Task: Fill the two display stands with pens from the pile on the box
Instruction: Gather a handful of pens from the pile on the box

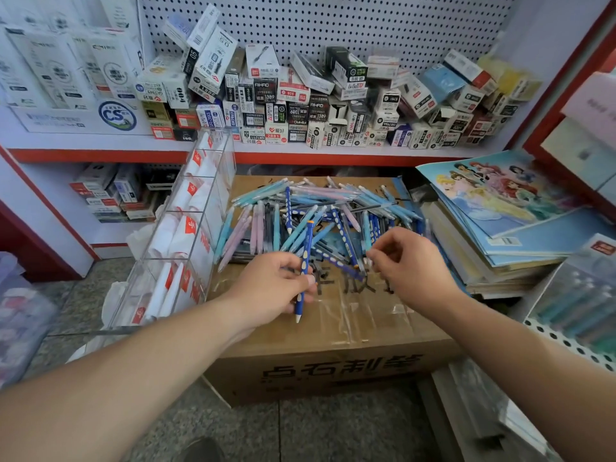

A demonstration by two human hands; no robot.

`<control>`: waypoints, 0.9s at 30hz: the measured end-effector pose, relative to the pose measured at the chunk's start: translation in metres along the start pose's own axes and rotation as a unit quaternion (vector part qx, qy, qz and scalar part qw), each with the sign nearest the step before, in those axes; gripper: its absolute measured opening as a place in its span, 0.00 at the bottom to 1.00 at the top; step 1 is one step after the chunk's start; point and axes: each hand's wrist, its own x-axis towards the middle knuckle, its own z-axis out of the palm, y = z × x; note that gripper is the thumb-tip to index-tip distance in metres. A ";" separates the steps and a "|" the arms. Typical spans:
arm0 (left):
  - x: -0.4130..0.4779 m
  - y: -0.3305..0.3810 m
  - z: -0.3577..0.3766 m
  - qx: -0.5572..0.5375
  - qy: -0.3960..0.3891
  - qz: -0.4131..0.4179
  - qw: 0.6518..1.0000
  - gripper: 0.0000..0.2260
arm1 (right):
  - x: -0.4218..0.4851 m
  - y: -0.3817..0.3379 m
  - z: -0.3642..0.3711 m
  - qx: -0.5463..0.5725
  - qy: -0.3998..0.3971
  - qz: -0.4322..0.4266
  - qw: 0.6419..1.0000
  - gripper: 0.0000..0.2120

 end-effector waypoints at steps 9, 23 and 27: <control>0.002 -0.002 0.007 -0.010 -0.010 -0.020 1.000 0.03 | -0.007 0.022 0.029 -0.143 -0.098 0.016 0.985 0.13; 0.003 -0.001 0.006 -0.018 0.027 0.028 0.999 0.03 | 0.002 -0.013 -0.015 0.152 0.106 -0.003 0.983 0.05; 0.002 0.005 0.009 -0.023 0.016 0.056 0.998 0.05 | -0.001 -0.027 -0.015 0.217 0.077 0.002 0.973 0.06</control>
